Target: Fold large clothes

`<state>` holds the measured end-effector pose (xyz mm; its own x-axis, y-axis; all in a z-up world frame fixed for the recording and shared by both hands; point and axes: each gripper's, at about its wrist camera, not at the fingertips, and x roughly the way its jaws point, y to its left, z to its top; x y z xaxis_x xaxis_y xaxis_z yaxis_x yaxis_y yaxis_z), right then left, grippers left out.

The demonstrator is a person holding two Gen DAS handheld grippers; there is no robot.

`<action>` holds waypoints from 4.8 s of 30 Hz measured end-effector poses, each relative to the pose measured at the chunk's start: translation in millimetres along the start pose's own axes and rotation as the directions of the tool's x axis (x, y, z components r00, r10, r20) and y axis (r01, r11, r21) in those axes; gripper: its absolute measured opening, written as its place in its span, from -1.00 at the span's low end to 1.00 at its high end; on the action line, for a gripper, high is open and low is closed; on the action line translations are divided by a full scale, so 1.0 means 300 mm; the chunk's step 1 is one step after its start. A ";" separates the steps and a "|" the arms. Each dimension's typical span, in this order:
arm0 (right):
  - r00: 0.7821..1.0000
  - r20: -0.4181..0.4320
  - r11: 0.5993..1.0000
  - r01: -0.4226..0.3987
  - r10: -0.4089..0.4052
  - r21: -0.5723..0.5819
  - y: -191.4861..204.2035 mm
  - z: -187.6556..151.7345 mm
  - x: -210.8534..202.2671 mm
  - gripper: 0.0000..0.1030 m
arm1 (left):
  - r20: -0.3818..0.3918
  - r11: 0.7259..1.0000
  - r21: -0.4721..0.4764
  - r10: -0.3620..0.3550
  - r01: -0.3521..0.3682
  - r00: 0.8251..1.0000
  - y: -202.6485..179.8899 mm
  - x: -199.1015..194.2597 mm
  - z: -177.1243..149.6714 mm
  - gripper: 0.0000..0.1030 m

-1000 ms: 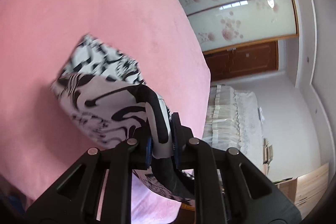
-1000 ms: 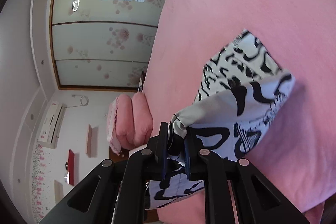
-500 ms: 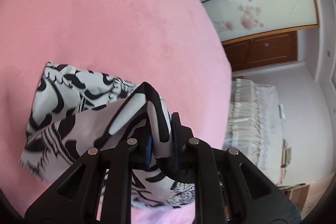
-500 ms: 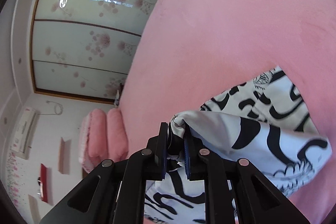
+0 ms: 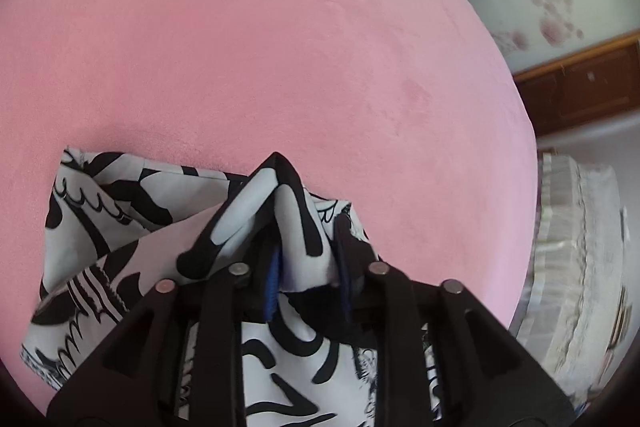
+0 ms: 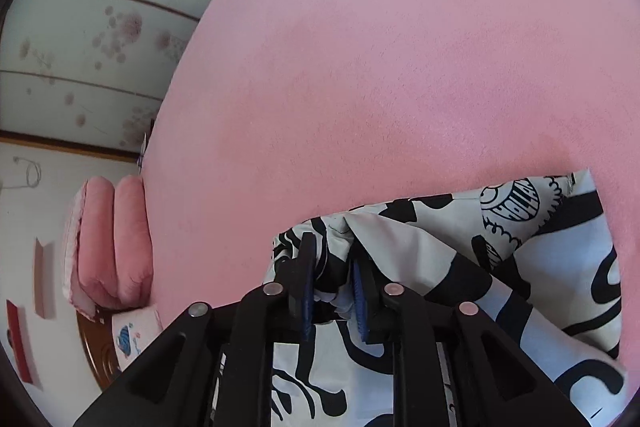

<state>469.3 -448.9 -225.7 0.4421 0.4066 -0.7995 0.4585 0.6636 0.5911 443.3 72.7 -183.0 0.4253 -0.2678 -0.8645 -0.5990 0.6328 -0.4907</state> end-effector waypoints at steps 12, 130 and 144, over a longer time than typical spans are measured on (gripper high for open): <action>0.989 0.134 0.936 0.103 -0.060 -0.338 0.186 -0.116 -0.250 0.02 | 0.212 0.883 0.430 0.106 -0.190 0.972 -0.228 -0.236 -0.280 -0.10; 0.986 0.001 0.799 0.137 -0.168 -0.586 0.347 -0.960 0.121 -1.00 | 0.034 0.817 0.546 0.199 -0.186 0.979 -0.128 0.187 -0.929 -0.98; 0.975 0.039 0.747 0.193 -0.218 -0.636 0.620 -0.672 0.583 -1.00 | -0.181 0.884 0.468 0.104 -0.007 0.978 -0.156 0.468 -0.940 -0.98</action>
<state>476.5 -127.8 -277.3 0.3614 0.2271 -0.9043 -0.0622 0.9736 0.2196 339.9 -199.4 -312.1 0.2314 -0.3275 -0.9161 -0.2147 0.9012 -0.3764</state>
